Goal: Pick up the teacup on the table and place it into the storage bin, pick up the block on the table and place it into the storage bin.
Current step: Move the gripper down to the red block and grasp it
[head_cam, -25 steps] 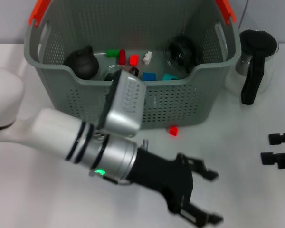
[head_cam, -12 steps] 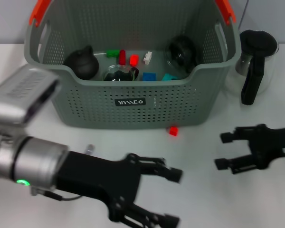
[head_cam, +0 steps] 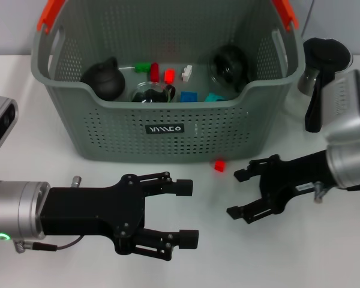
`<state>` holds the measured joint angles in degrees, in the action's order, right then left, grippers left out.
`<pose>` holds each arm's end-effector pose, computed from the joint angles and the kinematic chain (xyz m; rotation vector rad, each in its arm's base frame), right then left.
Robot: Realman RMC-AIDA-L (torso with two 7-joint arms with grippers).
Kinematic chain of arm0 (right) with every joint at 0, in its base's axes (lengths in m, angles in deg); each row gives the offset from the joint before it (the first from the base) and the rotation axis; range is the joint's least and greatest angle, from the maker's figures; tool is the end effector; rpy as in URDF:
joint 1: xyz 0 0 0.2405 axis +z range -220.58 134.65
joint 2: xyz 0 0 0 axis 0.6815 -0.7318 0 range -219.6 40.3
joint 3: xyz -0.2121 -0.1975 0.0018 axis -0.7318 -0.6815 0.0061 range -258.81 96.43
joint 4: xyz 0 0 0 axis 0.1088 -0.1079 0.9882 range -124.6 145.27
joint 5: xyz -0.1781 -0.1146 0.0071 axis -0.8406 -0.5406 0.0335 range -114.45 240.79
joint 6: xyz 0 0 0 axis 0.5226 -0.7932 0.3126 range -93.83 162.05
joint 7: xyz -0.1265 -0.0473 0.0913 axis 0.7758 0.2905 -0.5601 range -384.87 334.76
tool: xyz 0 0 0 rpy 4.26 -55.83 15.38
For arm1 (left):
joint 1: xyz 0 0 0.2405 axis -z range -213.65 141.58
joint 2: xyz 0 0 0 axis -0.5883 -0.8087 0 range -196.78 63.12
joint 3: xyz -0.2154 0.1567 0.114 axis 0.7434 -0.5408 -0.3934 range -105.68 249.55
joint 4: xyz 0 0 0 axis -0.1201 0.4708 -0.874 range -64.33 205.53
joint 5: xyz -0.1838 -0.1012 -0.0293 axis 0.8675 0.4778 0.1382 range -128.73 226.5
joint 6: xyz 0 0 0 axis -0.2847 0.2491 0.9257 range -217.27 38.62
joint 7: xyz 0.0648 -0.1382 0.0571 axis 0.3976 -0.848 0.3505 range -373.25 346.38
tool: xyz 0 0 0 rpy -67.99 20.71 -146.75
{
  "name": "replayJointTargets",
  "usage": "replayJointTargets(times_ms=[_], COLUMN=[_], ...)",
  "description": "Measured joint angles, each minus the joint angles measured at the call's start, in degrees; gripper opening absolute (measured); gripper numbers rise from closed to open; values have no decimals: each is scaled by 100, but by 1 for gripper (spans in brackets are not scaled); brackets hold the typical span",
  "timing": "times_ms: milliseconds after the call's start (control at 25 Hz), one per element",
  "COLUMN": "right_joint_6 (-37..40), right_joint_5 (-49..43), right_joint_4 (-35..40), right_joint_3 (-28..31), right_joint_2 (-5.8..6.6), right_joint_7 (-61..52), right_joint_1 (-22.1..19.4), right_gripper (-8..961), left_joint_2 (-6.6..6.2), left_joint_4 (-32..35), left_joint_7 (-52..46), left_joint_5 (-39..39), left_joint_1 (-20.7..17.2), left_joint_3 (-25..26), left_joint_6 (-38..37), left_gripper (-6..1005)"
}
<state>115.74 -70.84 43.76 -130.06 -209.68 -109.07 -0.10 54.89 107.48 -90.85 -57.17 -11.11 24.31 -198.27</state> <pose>0.2541 0.3772 -0.0888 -3.0432 0.4582 0.1141 -0.2477 0.2751 -0.0501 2.8060 0.5311 1.0735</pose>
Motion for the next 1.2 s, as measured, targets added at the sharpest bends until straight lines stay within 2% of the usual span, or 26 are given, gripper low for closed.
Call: replayJointTargets(times_ms=[320,600,1200], right_joint_6=[-403,-458,-808], right_joint_5=[39,44,49], right_joint_4=[-182,-95,-2], right_joint_3=[-599,-690,-1332], right_joint_2=[-30,-21,-51], right_joint_7=[9,69,78], right_joint_1=[226,262,400], right_gripper=[941,940,940], left_joint_2=[16,29,55], left_joint_4=[-17,-30,-129], left_joint_7=[-3,-26,-23], left_joint_5=[-1,4,24], left_joint_1=[-5,15,48], left_joint_3=[49,74,79], left_joint_6=[2,101,165], left_gripper=[934,934,934])
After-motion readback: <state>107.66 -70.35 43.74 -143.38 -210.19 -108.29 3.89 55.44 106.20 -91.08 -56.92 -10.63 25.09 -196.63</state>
